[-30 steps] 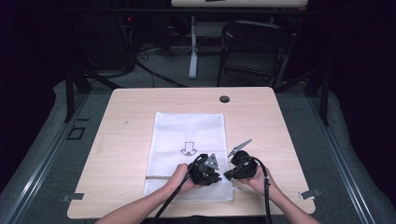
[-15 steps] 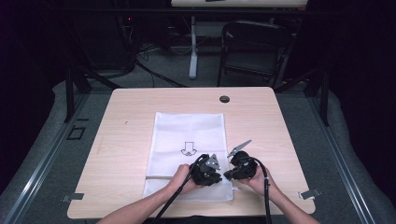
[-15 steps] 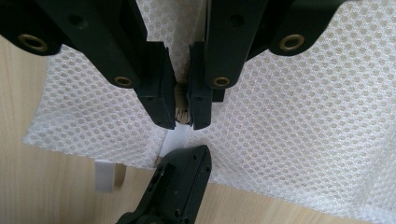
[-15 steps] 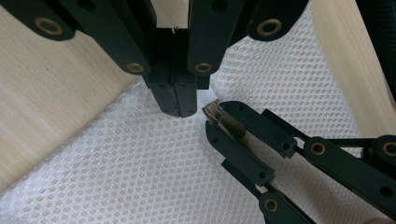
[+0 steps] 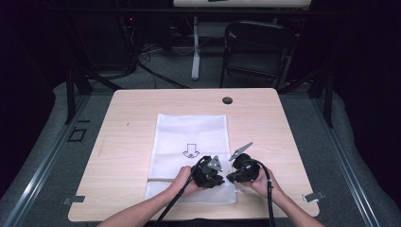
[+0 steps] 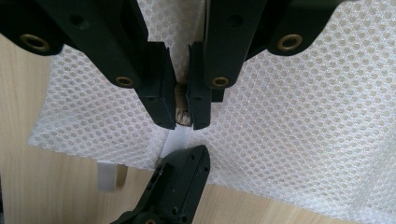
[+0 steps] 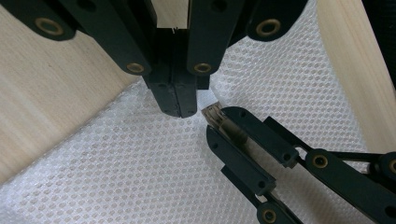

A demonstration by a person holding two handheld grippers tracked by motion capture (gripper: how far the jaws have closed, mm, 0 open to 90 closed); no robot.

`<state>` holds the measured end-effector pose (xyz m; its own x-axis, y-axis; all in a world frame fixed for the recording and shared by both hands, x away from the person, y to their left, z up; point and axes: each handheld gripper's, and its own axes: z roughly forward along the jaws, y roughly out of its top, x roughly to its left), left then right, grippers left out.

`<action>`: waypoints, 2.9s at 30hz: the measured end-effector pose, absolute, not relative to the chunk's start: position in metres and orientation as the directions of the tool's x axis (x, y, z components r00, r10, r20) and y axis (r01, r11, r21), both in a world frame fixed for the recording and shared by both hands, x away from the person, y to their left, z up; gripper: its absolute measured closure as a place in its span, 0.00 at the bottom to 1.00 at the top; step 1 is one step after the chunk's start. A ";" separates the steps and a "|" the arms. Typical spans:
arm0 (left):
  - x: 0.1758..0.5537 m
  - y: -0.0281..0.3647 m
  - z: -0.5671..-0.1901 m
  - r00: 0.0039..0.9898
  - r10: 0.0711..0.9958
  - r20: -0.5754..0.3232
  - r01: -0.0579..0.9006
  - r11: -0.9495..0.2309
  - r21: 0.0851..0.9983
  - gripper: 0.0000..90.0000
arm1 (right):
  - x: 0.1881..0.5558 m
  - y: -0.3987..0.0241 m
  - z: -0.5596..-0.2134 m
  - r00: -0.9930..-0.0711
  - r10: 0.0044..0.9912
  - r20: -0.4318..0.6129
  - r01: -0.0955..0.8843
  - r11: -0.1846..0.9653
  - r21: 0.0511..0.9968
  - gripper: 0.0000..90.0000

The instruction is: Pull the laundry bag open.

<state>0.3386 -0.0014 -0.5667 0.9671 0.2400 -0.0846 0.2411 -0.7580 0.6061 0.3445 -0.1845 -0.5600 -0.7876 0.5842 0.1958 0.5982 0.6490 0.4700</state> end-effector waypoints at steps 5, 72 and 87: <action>0.339 -0.001 -0.566 0.966 0.242 -0.090 0.246 -0.760 0.601 0.92 | 0.344 -0.184 -0.560 -0.788 0.584 0.195 0.598 0.651 0.468 1.00; 0.336 0.041 -0.559 0.954 0.286 -0.086 0.282 -0.766 0.577 0.92 | 0.345 -0.185 -0.558 -0.803 0.570 0.175 0.579 0.676 0.456 1.00; 0.334 0.045 -0.560 0.955 0.285 -0.077 0.276 -0.771 0.573 0.92 | 0.345 -0.185 -0.559 -0.803 0.569 0.175 0.578 0.676 0.457 1.00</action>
